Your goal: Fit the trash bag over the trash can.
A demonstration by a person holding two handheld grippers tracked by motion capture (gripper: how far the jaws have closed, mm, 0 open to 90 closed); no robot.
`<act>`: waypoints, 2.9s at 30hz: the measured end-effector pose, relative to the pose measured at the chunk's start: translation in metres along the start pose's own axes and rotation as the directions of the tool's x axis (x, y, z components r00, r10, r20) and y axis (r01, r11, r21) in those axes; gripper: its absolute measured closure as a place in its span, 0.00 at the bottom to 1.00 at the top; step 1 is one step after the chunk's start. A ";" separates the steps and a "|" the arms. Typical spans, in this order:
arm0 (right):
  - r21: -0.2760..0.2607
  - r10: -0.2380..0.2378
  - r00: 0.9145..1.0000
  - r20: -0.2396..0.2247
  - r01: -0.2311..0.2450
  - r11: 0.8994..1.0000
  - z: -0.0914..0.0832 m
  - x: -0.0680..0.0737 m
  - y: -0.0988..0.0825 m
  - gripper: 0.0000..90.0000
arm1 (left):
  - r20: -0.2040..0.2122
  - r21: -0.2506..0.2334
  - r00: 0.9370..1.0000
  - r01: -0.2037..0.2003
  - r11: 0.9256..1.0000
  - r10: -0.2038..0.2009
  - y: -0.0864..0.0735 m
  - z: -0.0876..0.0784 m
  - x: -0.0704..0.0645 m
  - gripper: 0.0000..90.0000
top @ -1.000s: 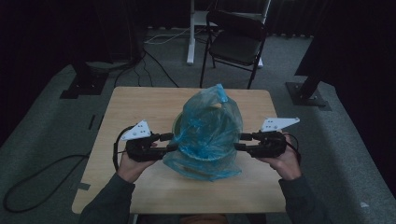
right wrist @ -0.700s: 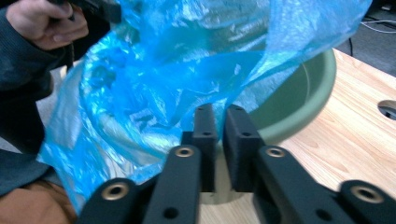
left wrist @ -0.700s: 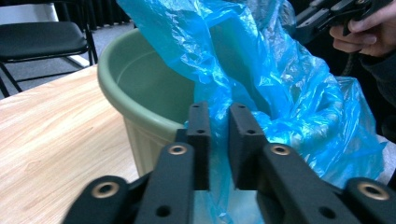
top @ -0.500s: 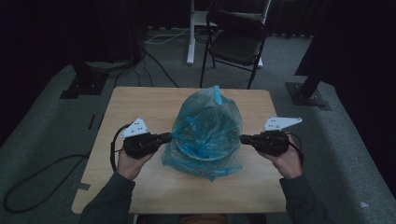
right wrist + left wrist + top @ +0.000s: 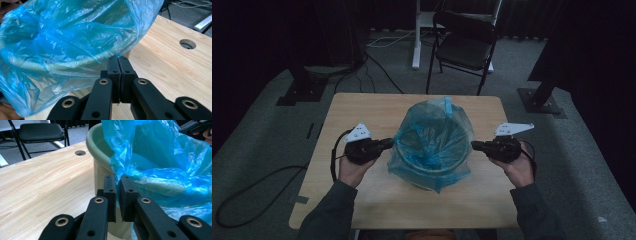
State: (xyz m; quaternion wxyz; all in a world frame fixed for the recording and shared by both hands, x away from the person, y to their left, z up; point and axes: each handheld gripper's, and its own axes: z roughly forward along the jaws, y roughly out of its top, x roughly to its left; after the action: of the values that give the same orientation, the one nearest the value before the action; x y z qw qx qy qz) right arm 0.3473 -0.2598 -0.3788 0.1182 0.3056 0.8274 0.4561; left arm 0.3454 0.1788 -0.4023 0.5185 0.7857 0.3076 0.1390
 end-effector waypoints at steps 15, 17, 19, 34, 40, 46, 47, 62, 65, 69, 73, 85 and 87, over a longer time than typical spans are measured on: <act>0.014 0.033 0.999 0.019 -0.034 0.999 0.021 -0.016 0.007 0.99 | -0.027 0.010 0.998 0.050 0.999 -0.049 0.006 0.024 0.022 0.95; 0.014 0.040 0.999 0.021 -0.040 0.999 0.024 -0.019 0.008 0.99 | -0.027 0.012 0.998 0.059 0.998 -0.058 0.006 0.029 0.025 0.95; 0.020 0.047 0.999 0.022 -0.048 0.999 0.027 -0.021 0.008 0.98 | -0.026 0.015 0.997 0.069 0.997 -0.069 0.006 0.033 0.027 0.95; 0.053 0.086 0.996 -0.005 -0.085 0.995 0.050 -0.030 0.008 0.96 | -0.011 0.044 0.994 0.107 0.993 -0.107 0.004 0.052 0.037 0.93; 0.018 0.096 0.995 0.013 -0.096 0.995 0.027 -0.034 0.008 0.86 | -0.029 0.037 0.993 0.115 0.993 -0.114 0.003 0.041 0.041 0.86; -0.008 0.093 0.995 0.021 -0.093 0.996 0.009 -0.035 0.009 0.79 | -0.057 0.028 0.991 0.121 0.992 -0.119 0.004 0.026 0.043 0.75; -0.017 0.091 0.996 0.021 -0.091 0.996 0.007 -0.035 0.010 0.78 | -0.060 0.023 0.991 0.121 0.992 -0.120 0.005 0.023 0.043 0.74; -0.082 0.082 0.996 -0.034 -0.084 0.993 0.004 -0.029 0.034 0.69 | -0.031 -0.038 0.996 0.088 0.995 -0.089 0.031 0.021 0.039 0.65; -0.068 0.081 0.997 -0.019 -0.082 0.994 0.010 -0.031 0.040 0.69 | -0.028 -0.031 0.996 0.081 0.996 -0.082 0.037 0.028 0.038 0.65; -0.053 0.100 0.995 -0.009 -0.100 0.994 0.019 -0.036 0.042 0.68 | -0.027 -0.029 0.996 0.083 0.996 -0.084 0.042 0.035 0.040 0.65; -0.030 0.116 0.993 0.009 -0.116 0.993 0.029 -0.040 0.042 0.76 | -0.030 -0.016 0.996 0.087 0.996 -0.088 0.047 0.044 0.043 0.73; 0.020 0.149 0.988 0.035 -0.150 0.988 0.047 -0.050 0.036 1.00 | -0.044 0.030 0.989 0.143 0.989 -0.142 0.042 0.071 0.059 0.97; 0.029 0.150 0.988 0.036 -0.151 0.988 0.049 -0.051 0.035 1.00 | -0.044 0.037 0.987 0.154 0.987 -0.152 0.041 0.075 0.060 0.97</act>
State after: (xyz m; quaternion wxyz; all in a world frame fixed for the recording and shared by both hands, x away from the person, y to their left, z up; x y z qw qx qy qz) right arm 0.4244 -0.2436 -0.3815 0.0923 0.3767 0.8070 0.4454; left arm 0.4459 0.1510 -0.4028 0.5052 0.7671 0.3802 0.1085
